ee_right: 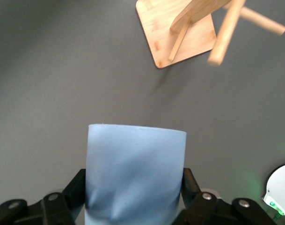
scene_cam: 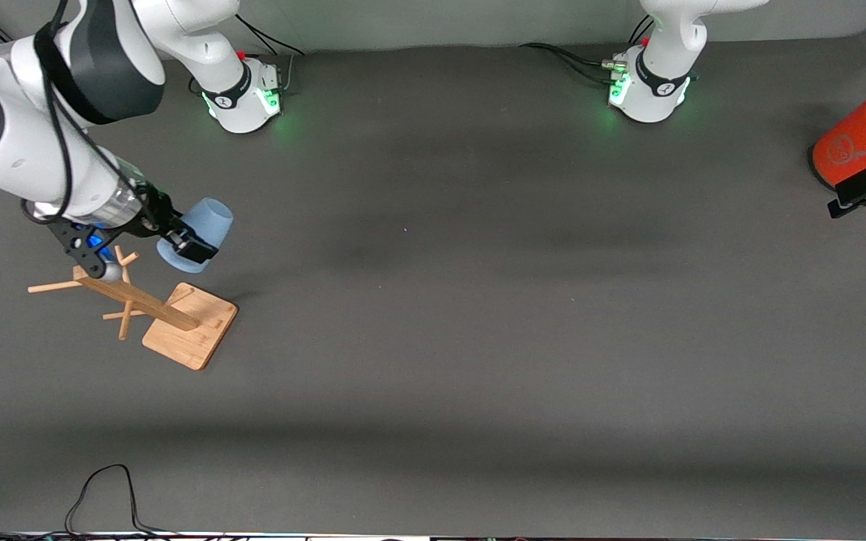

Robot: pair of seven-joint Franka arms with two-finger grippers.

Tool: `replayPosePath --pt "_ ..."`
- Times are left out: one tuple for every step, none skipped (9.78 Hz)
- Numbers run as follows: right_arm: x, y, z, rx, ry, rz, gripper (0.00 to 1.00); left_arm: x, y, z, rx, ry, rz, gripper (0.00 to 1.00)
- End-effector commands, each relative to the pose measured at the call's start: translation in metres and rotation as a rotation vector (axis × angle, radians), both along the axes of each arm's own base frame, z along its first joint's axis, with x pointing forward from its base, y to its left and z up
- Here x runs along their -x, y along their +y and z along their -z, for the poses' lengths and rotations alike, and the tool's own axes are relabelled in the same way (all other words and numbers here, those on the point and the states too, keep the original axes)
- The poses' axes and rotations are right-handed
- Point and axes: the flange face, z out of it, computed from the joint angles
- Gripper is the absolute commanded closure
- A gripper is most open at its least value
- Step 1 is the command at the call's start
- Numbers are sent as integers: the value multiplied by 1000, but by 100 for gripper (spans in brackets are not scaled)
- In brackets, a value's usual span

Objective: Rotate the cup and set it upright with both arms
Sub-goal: 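Slide the blue cup off the peg with the right gripper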

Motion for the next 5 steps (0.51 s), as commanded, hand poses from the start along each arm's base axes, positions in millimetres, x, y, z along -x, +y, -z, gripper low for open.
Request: replayPosePath --pt "12 64 4 -16 -17 -82 31 1 2 -1 -1 6 10 0" --pt "20 97 8 -24 -37 -137 31 1 2 1 -1 11 13 0" --pt "27 122 10 -32 -60 -178 31 1 3 2 -1 14 10 0" --pt "36 153 17 -32 -75 -186 31 0 4 4 0 17 8 0" --pt "42 181 25 -35 -97 -117 31 -1 5 5 0 20 7 0"
